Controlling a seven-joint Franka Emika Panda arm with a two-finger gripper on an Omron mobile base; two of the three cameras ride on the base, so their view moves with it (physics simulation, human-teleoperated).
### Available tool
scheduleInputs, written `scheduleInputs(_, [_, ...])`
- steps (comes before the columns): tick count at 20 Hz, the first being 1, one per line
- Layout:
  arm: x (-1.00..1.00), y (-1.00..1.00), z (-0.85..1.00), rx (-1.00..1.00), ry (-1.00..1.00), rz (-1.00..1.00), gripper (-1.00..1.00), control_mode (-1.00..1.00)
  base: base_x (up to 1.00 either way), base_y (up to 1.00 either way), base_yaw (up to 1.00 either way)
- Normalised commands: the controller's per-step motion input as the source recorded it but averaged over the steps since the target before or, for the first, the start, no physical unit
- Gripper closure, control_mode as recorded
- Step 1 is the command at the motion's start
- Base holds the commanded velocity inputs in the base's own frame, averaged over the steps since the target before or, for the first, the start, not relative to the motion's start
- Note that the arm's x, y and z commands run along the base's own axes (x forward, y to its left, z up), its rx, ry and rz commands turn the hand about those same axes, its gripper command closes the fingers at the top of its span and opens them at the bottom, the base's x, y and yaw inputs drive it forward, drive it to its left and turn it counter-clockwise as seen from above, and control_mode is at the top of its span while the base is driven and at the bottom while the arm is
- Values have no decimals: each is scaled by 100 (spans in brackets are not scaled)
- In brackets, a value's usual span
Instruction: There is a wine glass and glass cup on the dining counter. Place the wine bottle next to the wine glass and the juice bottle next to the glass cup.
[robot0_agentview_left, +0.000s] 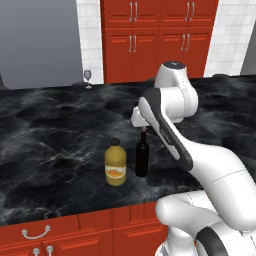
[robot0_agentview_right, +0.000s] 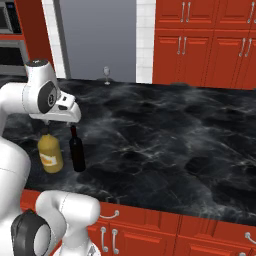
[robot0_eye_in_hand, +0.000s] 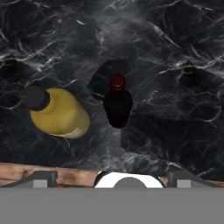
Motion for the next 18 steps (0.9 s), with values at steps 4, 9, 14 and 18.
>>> scheduleInputs(4, [5,58,0,0,13,3,-100,-100,0,0,0])
scheduleInputs(9, [3,53,0,0,9,0,-100,-100,0,0,0])
scheduleInputs(14, [9,53,-3,-4,0,0,-100,-100,0,0,0])
scheduleInputs(18, [20,49,-6,-5,0,0,-100,-100,0,0,0])
